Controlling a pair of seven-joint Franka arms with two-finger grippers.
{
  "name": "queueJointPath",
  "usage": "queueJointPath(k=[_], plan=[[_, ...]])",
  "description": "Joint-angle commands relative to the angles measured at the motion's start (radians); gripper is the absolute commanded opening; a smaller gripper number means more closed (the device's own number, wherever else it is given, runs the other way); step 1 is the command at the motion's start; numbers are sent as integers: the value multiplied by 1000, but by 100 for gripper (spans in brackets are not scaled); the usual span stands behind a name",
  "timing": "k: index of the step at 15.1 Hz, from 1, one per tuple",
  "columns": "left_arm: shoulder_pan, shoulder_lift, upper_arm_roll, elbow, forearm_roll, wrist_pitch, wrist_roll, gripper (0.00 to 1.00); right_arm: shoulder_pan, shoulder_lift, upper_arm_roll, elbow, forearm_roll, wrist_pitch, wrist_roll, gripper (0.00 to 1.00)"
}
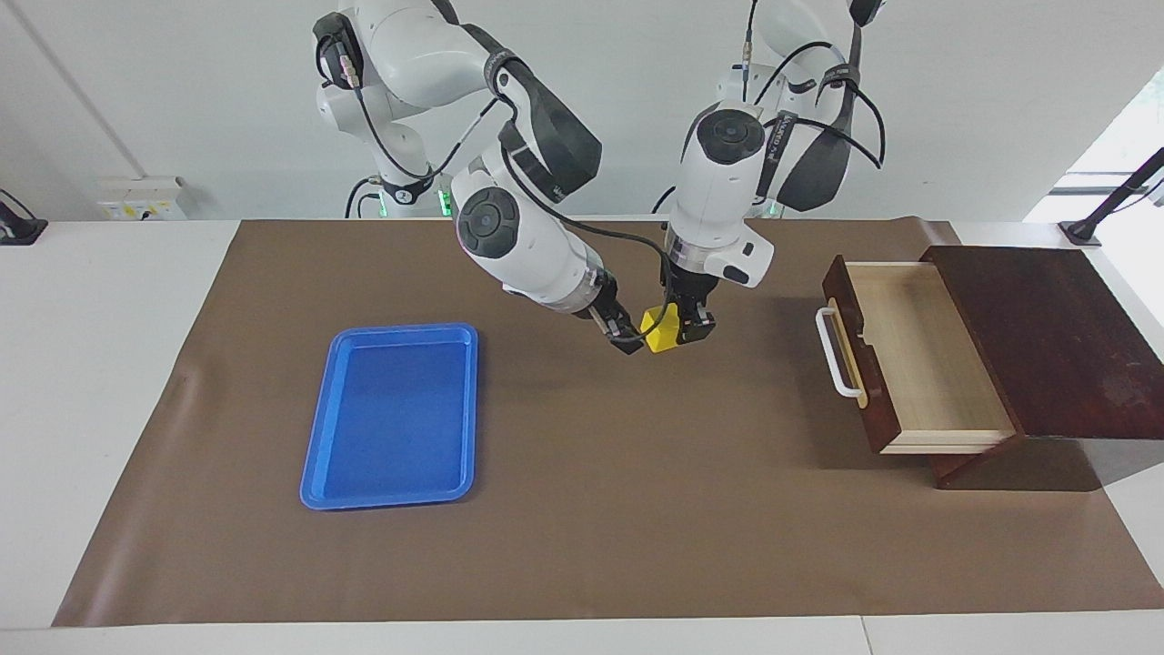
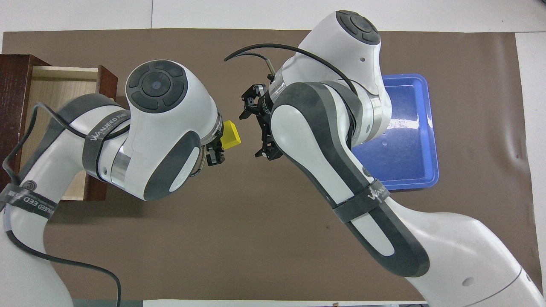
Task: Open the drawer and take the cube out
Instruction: 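Grasp the yellow cube with the right gripper from the left gripper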
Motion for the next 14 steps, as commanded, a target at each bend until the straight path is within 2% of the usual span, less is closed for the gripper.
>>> queueJointPath(k=[1,8,14], plan=[[-14,-17,16,-24,-13,15,-1,0,10,8,1,23,-11,9,49,100],[-23,-18,16,-27,-13,15,5,0,15,7,3,19,67,88,81,98],[-24,-20,14,-29,-13,18,10,0,24,7,3,8,67,99,79,97]])
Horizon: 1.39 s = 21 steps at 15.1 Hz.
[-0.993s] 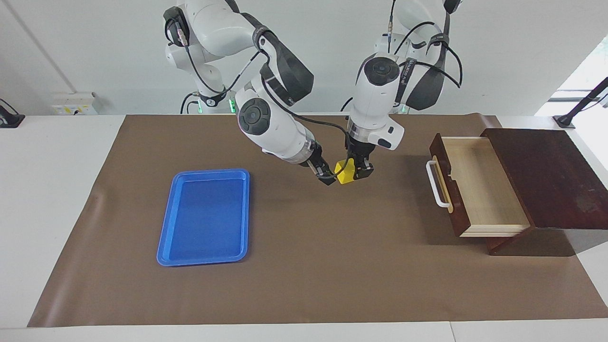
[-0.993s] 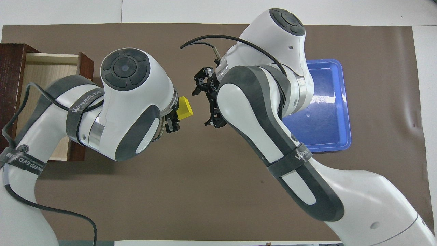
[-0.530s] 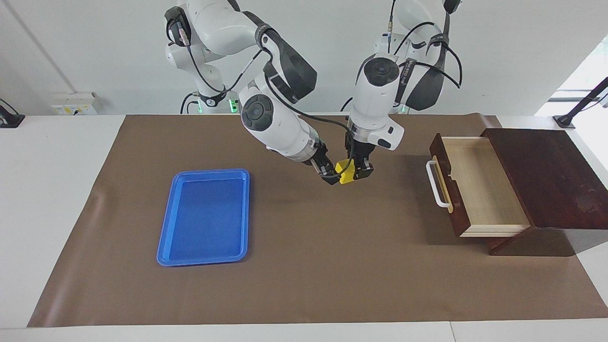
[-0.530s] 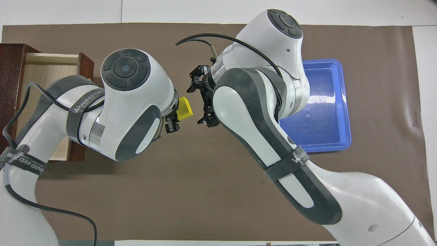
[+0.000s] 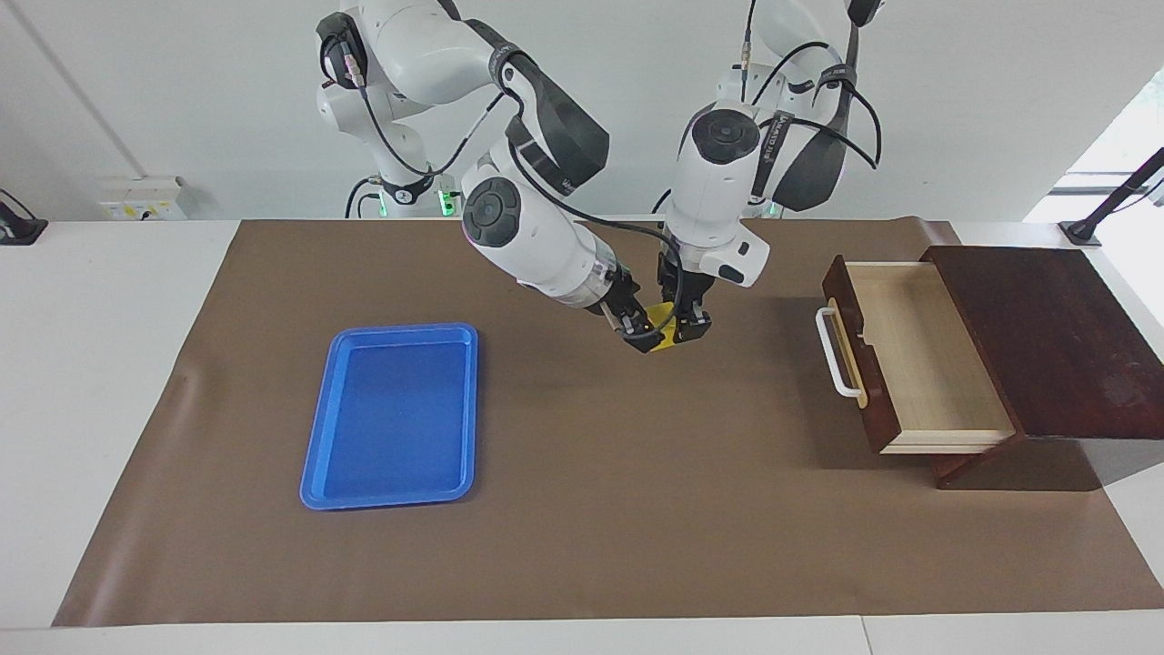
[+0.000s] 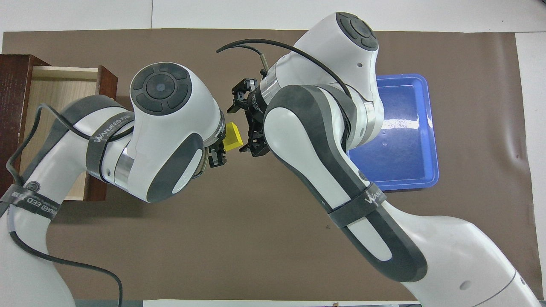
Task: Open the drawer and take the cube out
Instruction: 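Grasp the yellow cube with the right gripper from the left gripper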
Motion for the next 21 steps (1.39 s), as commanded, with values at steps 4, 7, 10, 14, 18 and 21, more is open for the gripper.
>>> queueJointPath(k=[4,7,10,14,18,21], plan=[[-18,-20,17,-28,-13,23,10,0,21,6,1,-19,2,50,20,97],[-18,-21,17,-36,-13,25,10,0,24,5,2,-48,-6,75,7,96],[-16,-23,17,-39,-12,26,13,0,25,0,1,-75,-6,98,-7,96],[-16,-23,17,-39,-13,32,13,0,25,0,1,-75,-6,92,-5,69],[-16,-23,17,-40,-13,37,13,0,28,-1,2,-70,-6,87,-2,0],[-16,-23,17,-40,-12,38,13,0,44,-1,-1,-75,-12,90,-2,0]])
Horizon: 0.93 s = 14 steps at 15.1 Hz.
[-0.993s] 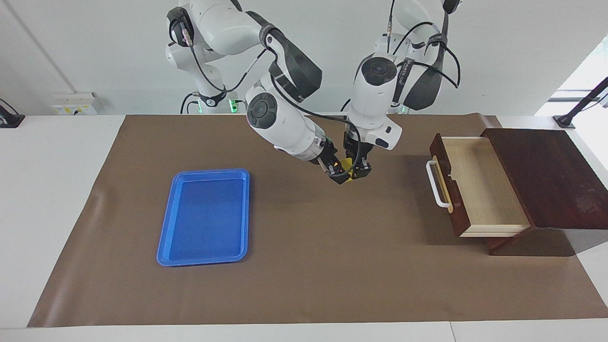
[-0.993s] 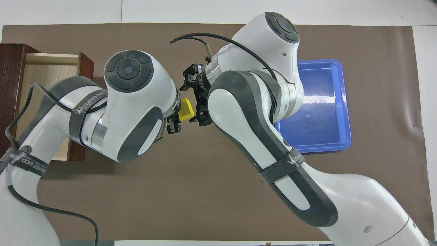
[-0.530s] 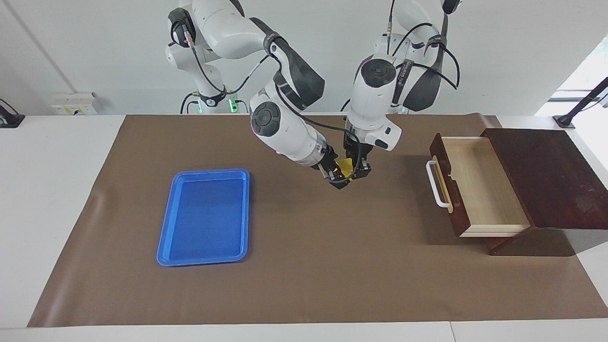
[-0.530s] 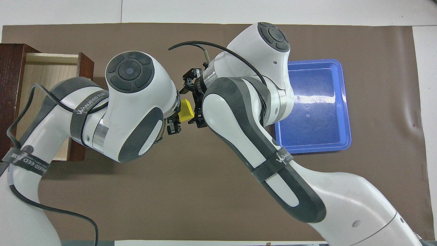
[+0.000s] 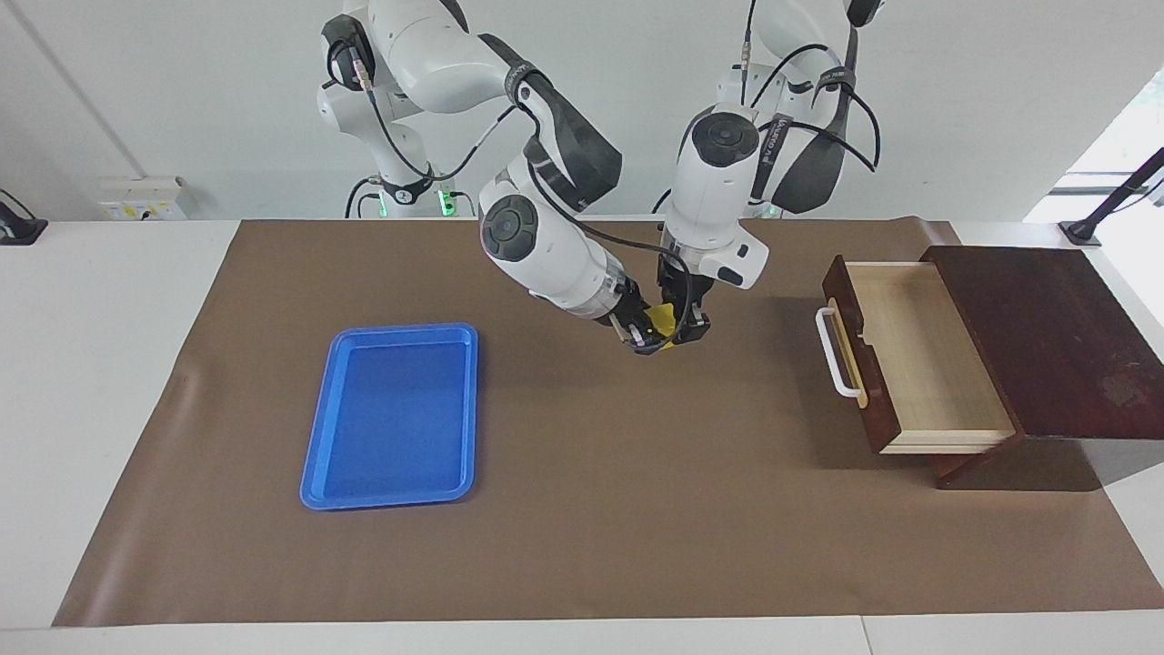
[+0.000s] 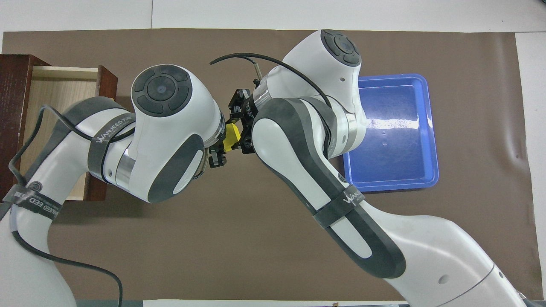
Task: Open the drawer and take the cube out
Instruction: 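Carry the cube with the right gripper while the left gripper pushes the drawer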
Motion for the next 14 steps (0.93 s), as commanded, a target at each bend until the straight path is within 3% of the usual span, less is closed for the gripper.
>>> queueJointPath(k=[1,2,3,4,7,10,12,14], plan=[[-16,-21,16,-26,-10,23,6,0,8,-11,0,-17,-5,1,7,0],[-16,-21,16,-26,-11,23,14,6,1,-11,0,-15,-4,-2,5,0],[-13,-21,16,-26,-10,23,20,46,-4,-17,-2,-16,-4,-2,2,0],[-7,-21,17,-24,-10,17,20,98,-12,-24,-3,-18,-4,-2,-2,0],[28,-23,19,-26,-10,-17,75,100,-92,-36,0,-16,21,-47,-68,0],[115,-29,19,-46,-10,-40,209,100,-275,-70,-2,-44,96,-176,-259,0],[177,-33,20,-66,-8,-40,307,100,-393,-122,-3,-163,96,-222,-440,0],[223,-41,22,-95,3,-28,411,100,-493,-181,-5,-338,99,-149,-524,0]])
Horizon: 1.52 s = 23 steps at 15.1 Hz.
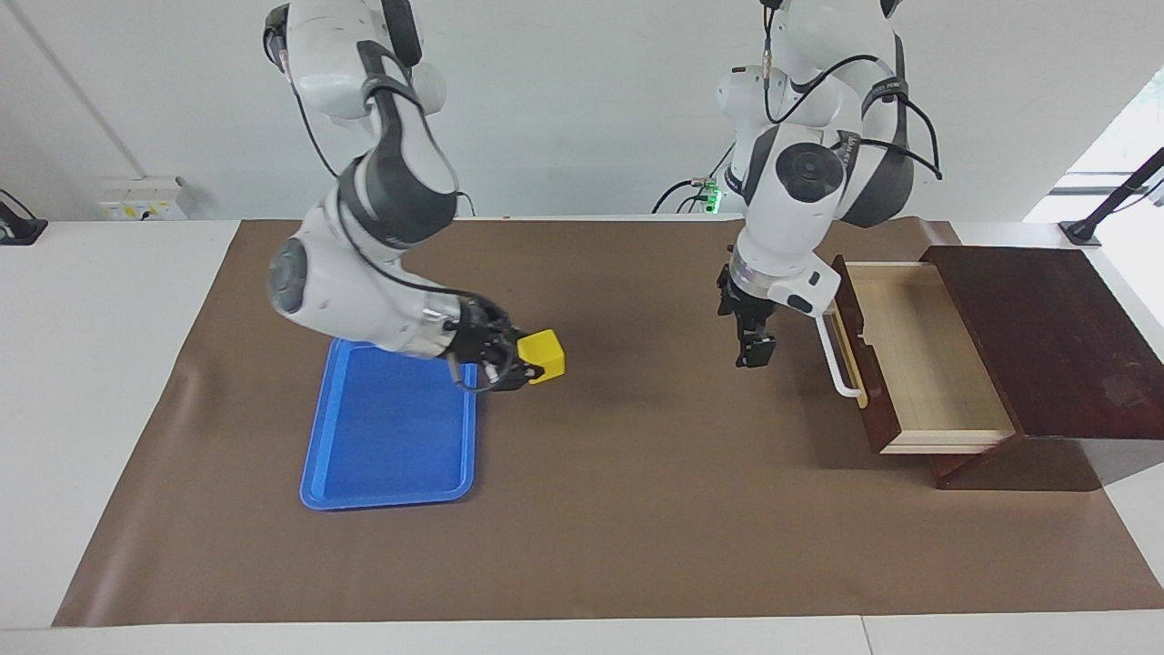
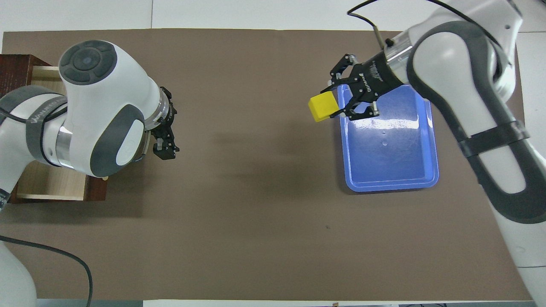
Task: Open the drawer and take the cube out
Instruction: 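Carry the cube with the right gripper while the left gripper pushes the drawer, then lower the cube into the tray with the right gripper while the left gripper withdraws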
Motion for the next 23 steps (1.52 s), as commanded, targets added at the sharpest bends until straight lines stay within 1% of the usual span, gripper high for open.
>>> queueJointPath(k=[1,2,4,7,9,11,13,15,17,23], plan=[[74,-44,-5,-68,4,9,153,100,-105,-114,15,-280,33,126,-100,0],[98,-46,-5,-72,4,9,190,100,-124,-118,10,-313,34,150,-100,0],[135,-47,-3,-87,16,32,232,100,-165,-115,9,-342,43,161,-68,0],[180,-64,-3,-134,58,79,290,100,-205,-114,7,-419,62,223,-51,0],[226,-64,-3,-138,68,84,356,100,-234,-110,9,-465,63,273,-110,0],[252,-62,-3,-136,103,89,408,100,-234,-93,9,-468,63,280,-146,0],[273,-62,-1,-133,110,92,447,100,-233,-95,9,-483,63,281,-155,0],[298,-61,-1,-128,114,95,474,100,-236,-102,9,-517,66,292,-240,0],[345,-58,-1,-127,119,115,520,100,-236,-108,9,-544,97,322,-264,0],[471,-61,-3,-139,119,156,634,100,-237,-113,9,-566,100,338,-290,0]])
